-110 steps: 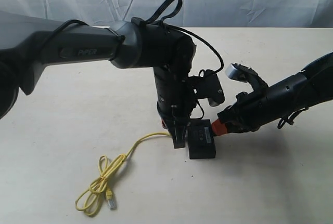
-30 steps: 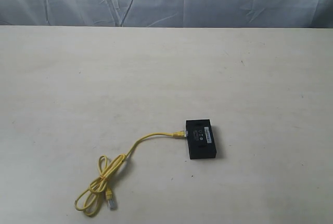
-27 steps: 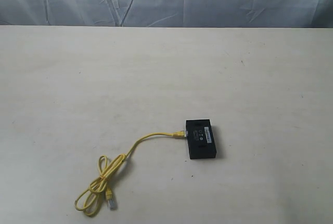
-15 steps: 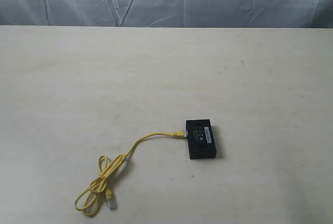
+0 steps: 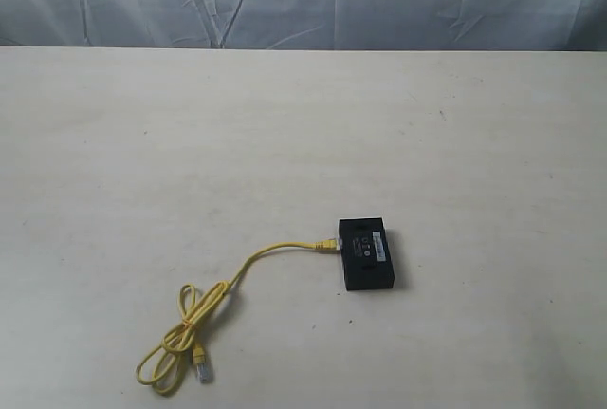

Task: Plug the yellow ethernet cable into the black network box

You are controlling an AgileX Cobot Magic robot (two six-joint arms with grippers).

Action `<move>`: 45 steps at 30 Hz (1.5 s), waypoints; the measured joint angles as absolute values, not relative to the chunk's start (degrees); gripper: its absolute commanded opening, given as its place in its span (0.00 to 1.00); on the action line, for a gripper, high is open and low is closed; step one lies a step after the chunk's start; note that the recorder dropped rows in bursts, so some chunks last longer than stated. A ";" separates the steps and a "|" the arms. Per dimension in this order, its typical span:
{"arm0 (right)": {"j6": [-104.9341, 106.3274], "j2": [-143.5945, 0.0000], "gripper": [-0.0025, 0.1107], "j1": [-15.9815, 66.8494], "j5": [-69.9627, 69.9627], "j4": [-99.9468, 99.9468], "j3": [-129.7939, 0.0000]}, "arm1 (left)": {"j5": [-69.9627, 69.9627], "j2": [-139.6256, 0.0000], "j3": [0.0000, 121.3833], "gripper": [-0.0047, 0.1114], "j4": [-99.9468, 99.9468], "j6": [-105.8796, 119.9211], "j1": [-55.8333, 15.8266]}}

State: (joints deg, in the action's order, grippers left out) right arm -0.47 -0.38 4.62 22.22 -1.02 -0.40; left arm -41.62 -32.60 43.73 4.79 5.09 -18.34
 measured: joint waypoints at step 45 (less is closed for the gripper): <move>-0.39 -0.38 0.02 4.62 20.08 0.30 -0.29 | -15.11 -5.50 7.97 0.04 -3.12 5.97 1.99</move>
State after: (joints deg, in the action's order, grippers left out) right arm -0.39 -0.38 4.62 20.08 0.30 -0.29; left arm -15.11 -5.50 7.97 -3.12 5.97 1.99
